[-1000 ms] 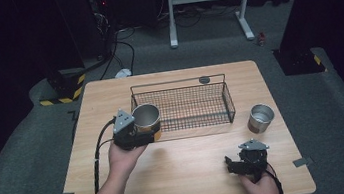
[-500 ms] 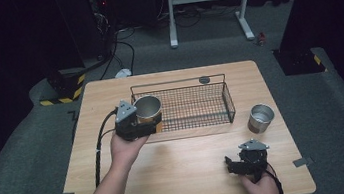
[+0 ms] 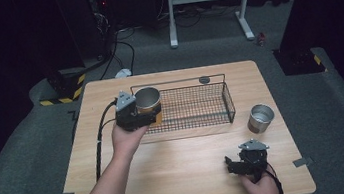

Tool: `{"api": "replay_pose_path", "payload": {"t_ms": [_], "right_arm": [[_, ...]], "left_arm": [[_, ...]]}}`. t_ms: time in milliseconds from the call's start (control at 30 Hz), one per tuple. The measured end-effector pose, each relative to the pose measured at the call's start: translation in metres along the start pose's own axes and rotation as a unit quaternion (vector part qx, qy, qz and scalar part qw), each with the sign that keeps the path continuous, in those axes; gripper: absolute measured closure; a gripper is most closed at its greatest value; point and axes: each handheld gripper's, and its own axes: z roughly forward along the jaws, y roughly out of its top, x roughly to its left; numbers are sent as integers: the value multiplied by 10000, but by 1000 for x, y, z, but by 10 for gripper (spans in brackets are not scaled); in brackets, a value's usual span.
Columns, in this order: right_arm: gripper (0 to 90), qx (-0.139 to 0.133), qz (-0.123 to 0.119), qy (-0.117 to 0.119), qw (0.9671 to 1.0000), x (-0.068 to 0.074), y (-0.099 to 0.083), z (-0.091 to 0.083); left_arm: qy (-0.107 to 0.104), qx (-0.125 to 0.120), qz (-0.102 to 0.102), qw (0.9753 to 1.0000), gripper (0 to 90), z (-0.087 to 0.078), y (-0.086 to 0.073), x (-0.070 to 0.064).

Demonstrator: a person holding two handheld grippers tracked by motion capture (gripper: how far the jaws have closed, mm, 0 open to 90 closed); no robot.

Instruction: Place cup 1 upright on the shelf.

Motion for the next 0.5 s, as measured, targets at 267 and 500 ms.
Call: {"api": "replay_pose_path", "payload": {"t_ms": [267, 500], "right_arm": [[82, -5, -2, 3, 10000, 0, 0, 0], [83, -5, -4, 4, 10000, 0, 0, 0]], "left_arm": [[74, 46, -86, 9999, 151, 14, 5, 7], [131, 109, -113, 9998, 151, 24, 5, 11]]}}
